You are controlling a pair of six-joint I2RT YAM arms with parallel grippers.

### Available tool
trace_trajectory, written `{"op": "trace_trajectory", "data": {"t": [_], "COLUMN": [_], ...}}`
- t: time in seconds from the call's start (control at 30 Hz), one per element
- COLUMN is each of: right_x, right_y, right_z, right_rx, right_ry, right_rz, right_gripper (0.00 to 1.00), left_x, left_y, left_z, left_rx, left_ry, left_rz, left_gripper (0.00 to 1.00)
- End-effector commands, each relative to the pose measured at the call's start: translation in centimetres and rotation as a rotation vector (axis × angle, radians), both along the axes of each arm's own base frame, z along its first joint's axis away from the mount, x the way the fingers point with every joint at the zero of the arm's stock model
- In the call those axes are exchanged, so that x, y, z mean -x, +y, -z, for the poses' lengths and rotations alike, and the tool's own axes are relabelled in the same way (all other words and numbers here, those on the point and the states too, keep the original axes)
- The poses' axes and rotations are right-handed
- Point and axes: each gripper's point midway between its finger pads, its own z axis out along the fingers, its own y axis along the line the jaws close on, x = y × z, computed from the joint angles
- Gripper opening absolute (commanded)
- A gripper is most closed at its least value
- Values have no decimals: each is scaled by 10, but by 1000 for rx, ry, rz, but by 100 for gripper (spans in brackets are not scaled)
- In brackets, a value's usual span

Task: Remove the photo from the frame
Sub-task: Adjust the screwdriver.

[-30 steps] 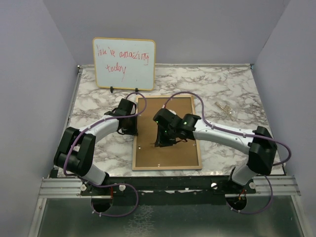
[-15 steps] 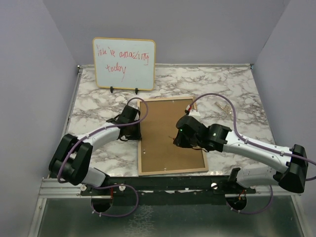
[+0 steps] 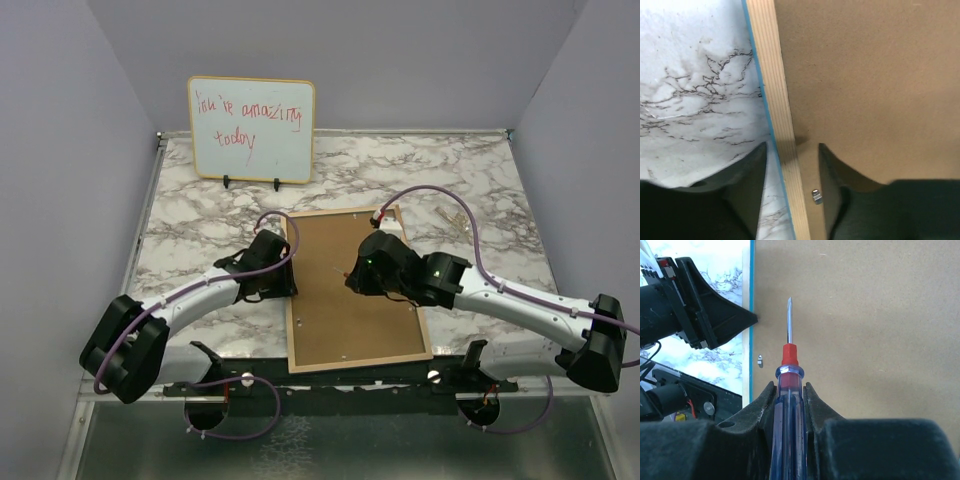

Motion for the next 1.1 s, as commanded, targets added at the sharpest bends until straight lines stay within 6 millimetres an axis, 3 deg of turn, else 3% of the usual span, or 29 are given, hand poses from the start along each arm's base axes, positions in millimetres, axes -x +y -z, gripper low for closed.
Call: {"op": "trace_trajectory", "data": {"t": [0.0, 0.13, 0.3, 0.43, 0.6, 0.7, 0.83, 0.93, 1.07], "right_x": [4, 6, 10, 19, 6, 26, 72, 85, 83], "right_y": [3, -1, 4, 11, -10, -4, 7, 5, 7], "right_z": [-3, -4, -7, -14, -23, -47, -77, -94, -104], "right_rx": [-55, -72, -106, -106, -287, -404, -537, -557, -555], "right_ry": [-9, -11, -17, -26, 31, -3, -26, -61, -92], "right_rz": [-8, 5, -43, -165, -235, -449, -802, -912, -937], "right_gripper": [1, 1, 0, 1, 1, 1, 1, 1, 1], "left_x": [-8, -15, -31, -42, -58, -40, 10, 40, 62], "left_y": [-3, 0, 1, -5, -1, -28, -57, -63, -70], "left_z": [-12, -19, -46, -79, -132, -171, -219, -234, -239], "left_rx": [3, -39, -55, -6, 169, 356, 658, 802, 834], "left_ry": [-35, -57, -138, -218, -312, -386, -403, -363, -341], "left_rz": [9, 21, 22, 87, 228, 498, 839, 976, 1040], "left_gripper": [50, 55, 59, 72, 79, 83, 88, 88, 88]}}
